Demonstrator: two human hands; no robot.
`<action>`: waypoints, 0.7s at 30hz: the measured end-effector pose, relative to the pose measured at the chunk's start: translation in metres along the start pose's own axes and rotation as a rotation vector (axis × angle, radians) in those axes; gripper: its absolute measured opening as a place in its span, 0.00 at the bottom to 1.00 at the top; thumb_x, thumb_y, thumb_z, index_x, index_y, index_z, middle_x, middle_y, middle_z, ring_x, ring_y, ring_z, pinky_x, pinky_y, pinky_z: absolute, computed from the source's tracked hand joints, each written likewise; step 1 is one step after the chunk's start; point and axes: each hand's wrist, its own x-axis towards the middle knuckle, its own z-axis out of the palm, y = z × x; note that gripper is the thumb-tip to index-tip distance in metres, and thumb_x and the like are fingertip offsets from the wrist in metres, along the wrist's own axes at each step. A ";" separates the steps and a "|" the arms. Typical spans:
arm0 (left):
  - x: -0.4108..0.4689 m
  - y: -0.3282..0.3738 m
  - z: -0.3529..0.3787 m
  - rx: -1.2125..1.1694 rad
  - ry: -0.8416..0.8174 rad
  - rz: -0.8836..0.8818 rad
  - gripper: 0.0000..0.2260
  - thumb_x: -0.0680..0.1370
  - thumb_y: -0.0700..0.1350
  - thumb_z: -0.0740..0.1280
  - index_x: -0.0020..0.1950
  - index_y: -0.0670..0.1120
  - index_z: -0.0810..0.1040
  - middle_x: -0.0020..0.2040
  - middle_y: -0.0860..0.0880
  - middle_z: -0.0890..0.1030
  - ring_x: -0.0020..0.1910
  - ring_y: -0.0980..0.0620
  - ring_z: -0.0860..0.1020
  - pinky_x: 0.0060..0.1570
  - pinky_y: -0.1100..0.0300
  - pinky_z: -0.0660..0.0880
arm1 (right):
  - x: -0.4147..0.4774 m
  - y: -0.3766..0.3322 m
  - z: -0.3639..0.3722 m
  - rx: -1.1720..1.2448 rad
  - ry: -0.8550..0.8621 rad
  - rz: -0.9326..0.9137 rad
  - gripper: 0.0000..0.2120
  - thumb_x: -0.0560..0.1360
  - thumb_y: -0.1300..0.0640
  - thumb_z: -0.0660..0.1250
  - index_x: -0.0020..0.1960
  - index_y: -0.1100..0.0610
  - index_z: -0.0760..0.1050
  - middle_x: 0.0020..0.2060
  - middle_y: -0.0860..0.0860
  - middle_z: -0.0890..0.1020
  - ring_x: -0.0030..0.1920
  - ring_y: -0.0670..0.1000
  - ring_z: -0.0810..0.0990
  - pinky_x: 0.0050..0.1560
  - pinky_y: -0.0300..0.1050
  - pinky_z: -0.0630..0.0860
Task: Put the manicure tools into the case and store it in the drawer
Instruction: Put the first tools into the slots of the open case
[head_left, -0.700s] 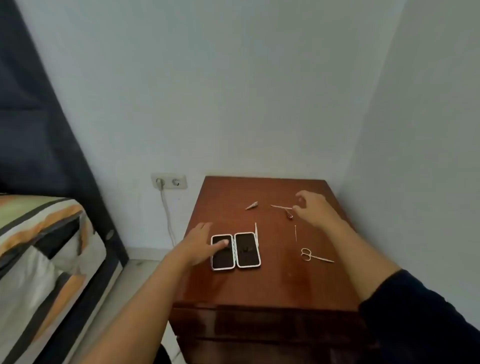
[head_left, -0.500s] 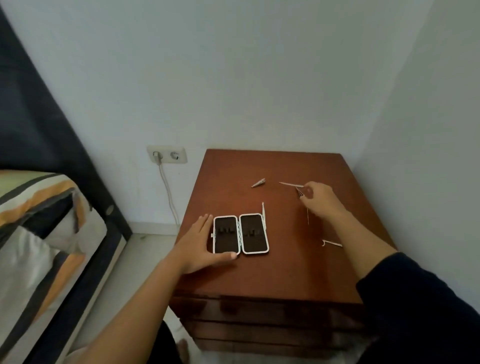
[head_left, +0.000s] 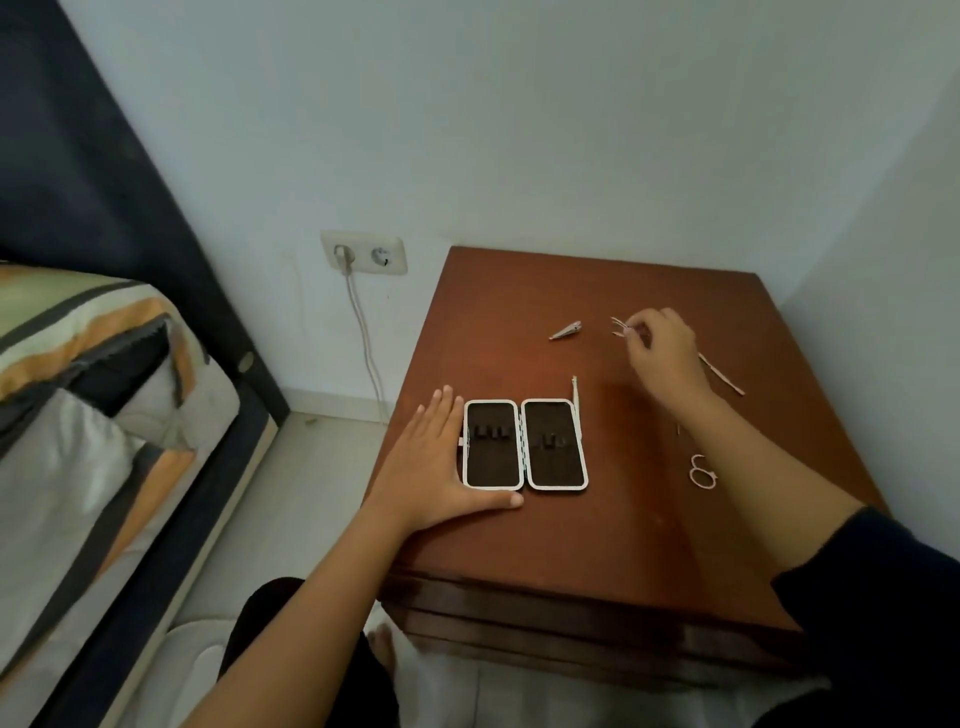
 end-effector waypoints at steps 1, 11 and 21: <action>-0.001 0.001 0.000 0.004 -0.001 0.001 0.60 0.56 0.79 0.58 0.77 0.46 0.42 0.78 0.49 0.42 0.75 0.56 0.39 0.72 0.59 0.37 | 0.000 -0.014 0.000 0.043 -0.063 -0.049 0.08 0.76 0.60 0.62 0.51 0.60 0.78 0.48 0.57 0.77 0.46 0.52 0.74 0.48 0.44 0.68; 0.000 0.000 0.002 0.038 0.007 0.003 0.60 0.57 0.80 0.55 0.76 0.45 0.40 0.77 0.45 0.40 0.75 0.52 0.36 0.73 0.55 0.38 | -0.025 -0.093 0.048 0.116 -0.648 -0.198 0.08 0.67 0.54 0.74 0.37 0.48 0.75 0.42 0.54 0.83 0.43 0.51 0.81 0.51 0.50 0.79; 0.002 -0.001 0.004 0.055 0.000 0.000 0.59 0.57 0.81 0.53 0.76 0.46 0.40 0.77 0.46 0.39 0.75 0.52 0.36 0.73 0.55 0.38 | -0.009 -0.115 0.040 -0.048 -0.920 -0.243 0.04 0.70 0.57 0.72 0.42 0.57 0.80 0.35 0.49 0.82 0.37 0.46 0.79 0.46 0.45 0.79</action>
